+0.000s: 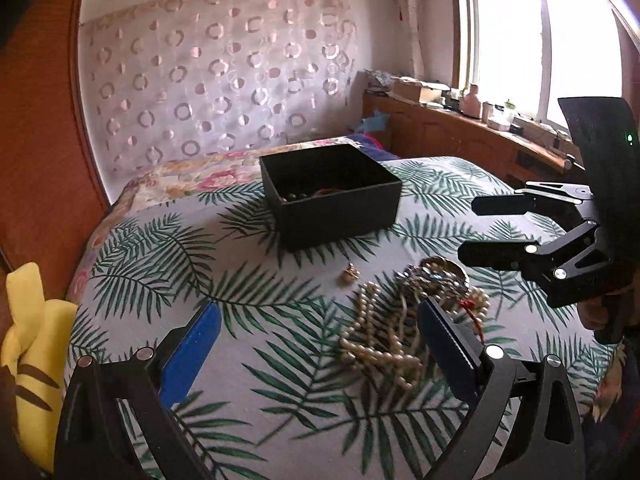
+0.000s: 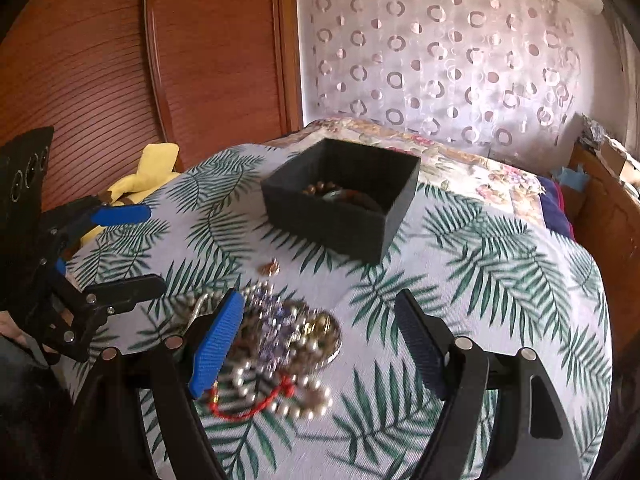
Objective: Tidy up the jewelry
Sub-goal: 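Withdraw both tools from the box back toward the pile, then grasp the blue crystal hairpin with the right tool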
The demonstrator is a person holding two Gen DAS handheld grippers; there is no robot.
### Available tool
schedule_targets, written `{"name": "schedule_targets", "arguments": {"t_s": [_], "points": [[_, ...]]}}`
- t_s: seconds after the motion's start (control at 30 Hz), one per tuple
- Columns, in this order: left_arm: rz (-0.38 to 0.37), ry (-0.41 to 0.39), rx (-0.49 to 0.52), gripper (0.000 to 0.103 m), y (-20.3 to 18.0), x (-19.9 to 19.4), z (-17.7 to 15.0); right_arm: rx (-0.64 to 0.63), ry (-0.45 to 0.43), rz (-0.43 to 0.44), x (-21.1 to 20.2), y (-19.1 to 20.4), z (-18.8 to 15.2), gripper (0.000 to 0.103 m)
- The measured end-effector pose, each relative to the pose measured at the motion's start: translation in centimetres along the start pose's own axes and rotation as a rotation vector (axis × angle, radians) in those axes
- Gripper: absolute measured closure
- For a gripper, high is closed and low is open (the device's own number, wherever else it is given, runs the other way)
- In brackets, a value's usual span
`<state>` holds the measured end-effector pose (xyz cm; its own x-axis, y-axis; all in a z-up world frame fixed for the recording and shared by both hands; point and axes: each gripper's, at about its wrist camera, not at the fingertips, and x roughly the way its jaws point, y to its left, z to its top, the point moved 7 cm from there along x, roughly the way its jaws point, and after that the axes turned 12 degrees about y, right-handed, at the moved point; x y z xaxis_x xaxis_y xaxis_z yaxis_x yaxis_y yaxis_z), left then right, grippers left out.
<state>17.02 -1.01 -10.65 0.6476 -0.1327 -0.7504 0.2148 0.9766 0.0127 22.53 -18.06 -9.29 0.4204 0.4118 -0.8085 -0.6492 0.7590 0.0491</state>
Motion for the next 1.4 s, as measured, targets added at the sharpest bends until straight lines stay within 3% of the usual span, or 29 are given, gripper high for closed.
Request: {"name": "schedule_targets", "arguments": {"t_s": [0.37, 0.67, 0.93, 1.23, 1.4], "points": [[-0.024, 0.025, -0.037, 0.008, -0.1, -0.1, -1.5, 0.017, 0.059, 0.025, 0.6, 0.0, -3.0, 0.034], [-0.022, 0.033, -0.06, 0.008, 0.6, -0.1, -1.8, -0.034, 0.055, 0.069, 1.5, 2.4, -1.3, 0.048], [-0.023, 0.038, -0.068, 0.008, 0.9, -0.1, -2.2, -0.009, 0.125, 0.064, 4.3, 2.6, 0.0, 0.065], [-0.024, 0.039, -0.073, 0.008, 1.0, -0.1, -2.3, 0.011, 0.161, 0.1, 5.0, 2.6, -0.1, 0.073], [-0.022, 0.039, -0.081, 0.008, 1.3, -0.1, -2.3, 0.001, 0.105, 0.071, 3.4, 2.3, 0.3, 0.074]]}}
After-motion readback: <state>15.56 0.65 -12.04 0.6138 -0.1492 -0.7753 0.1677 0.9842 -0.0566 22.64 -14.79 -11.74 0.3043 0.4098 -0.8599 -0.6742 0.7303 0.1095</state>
